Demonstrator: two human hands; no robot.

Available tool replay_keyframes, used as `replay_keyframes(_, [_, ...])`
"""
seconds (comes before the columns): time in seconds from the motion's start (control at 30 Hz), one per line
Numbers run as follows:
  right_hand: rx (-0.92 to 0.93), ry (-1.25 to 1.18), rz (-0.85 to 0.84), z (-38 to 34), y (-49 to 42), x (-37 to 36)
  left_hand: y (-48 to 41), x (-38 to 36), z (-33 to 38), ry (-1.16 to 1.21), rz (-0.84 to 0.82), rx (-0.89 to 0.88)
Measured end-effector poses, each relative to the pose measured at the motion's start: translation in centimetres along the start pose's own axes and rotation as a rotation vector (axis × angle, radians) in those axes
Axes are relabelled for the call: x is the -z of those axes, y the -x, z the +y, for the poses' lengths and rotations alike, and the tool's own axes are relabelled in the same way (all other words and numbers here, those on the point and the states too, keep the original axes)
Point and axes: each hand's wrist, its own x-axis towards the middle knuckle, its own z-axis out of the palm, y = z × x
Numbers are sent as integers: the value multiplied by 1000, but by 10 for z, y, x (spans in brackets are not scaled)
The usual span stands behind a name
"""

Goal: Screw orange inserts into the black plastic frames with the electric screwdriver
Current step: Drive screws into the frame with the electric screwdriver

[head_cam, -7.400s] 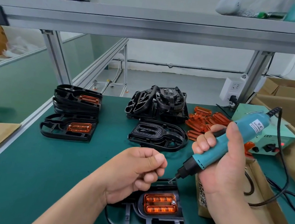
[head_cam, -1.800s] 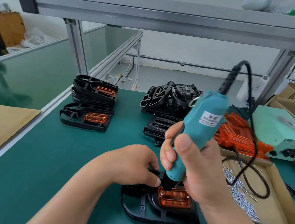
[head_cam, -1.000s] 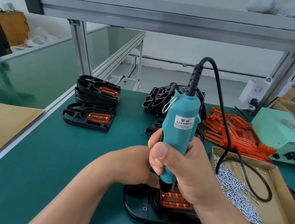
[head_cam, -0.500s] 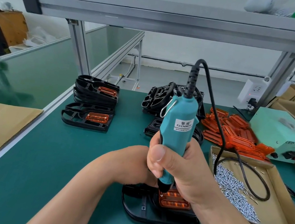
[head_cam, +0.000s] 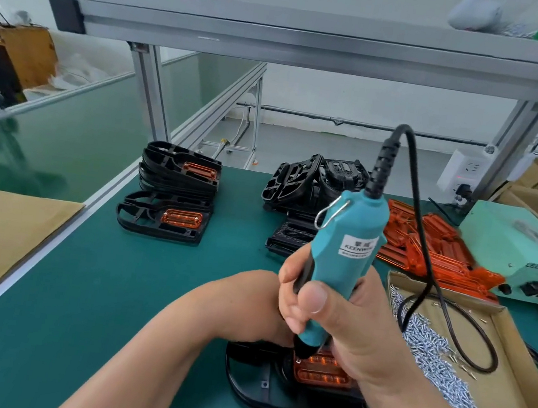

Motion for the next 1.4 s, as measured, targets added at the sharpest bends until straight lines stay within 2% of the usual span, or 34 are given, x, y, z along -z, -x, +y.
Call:
replay_keyframes(0.4, [63, 77, 12, -5, 1, -2, -1, 0, -1, -38, -20, -4])
replay_keyframes(0.73, [121, 152, 95, -7, -3, -7, -7, -9, -5, -70, 17, -25])
replay_keyframes(0.87, [175, -29, 227, -19, -8, 4, -12, -12, -12, -45, 80, 90])
replay_keyframes(1.17, [228, -312, 731, -31, 0, 84, -12, -12, -17, -60, 140, 30])
replay_keyframes(1.27, [208, -369, 820, -25, 5, 100, -8, -6, -19, -104, 178, 9])
replay_keyframes(1.4, [189, -382, 852, -18, 8, 106, 2, 12, -26, -156, 231, 28])
